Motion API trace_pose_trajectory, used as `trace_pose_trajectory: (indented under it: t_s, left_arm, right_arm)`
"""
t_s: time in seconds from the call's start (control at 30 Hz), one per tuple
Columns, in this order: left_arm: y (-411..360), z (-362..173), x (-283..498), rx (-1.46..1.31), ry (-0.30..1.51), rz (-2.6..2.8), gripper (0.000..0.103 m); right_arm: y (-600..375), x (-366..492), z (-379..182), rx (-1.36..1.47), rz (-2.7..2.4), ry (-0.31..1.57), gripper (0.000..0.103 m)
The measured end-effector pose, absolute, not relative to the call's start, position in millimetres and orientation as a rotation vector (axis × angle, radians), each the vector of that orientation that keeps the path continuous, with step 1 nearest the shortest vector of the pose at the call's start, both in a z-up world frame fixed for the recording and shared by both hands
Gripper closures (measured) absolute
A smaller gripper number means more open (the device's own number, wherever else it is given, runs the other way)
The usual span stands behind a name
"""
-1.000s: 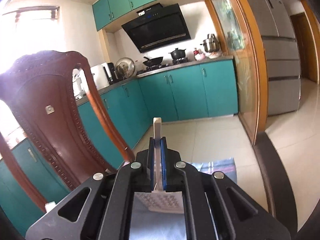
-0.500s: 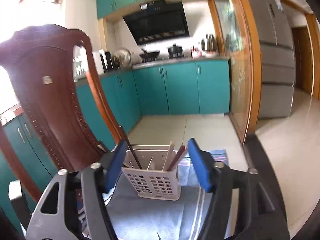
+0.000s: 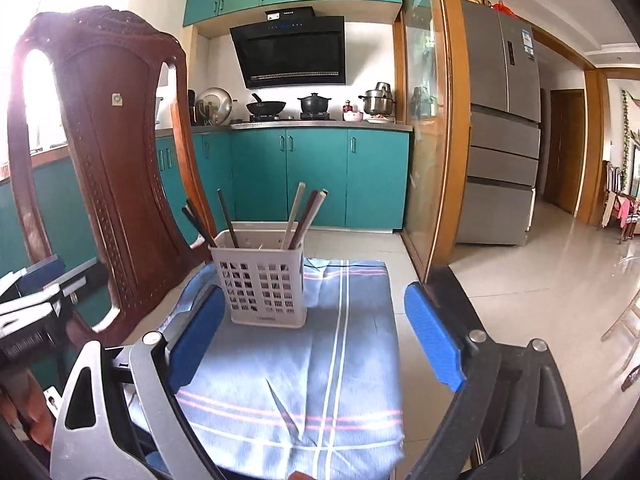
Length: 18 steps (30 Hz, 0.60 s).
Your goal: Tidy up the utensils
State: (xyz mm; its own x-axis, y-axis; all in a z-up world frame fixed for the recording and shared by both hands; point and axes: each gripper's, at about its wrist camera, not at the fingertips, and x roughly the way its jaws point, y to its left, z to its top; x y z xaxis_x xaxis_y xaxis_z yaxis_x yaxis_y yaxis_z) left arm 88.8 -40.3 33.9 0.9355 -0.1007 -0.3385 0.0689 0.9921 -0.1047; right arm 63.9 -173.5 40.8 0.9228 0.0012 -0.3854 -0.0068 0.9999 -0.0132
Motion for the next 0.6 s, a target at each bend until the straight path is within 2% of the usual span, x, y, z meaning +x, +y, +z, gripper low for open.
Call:
trace_pose_trajectory:
  t_s: [0.1, 0.3, 0.6]
  left_arm:
    - [-46, 41, 77, -0.061, 0.32, -0.061, 0.004]
    - [-46, 51, 66, -0.059, 0.295, -0.039, 0.004]
    - [-52, 59, 67, -0.032, 0.26, -0.04, 0.004]
  right_arm:
    - [-171, 53, 39, -0.021, -0.006, 0.401, 0.01]
    - [-174, 37, 43, -0.015, -0.03, 0.367, 0.003]
    - [-178, 32, 43, -0.007, -0.06, 0.356, 0.003]
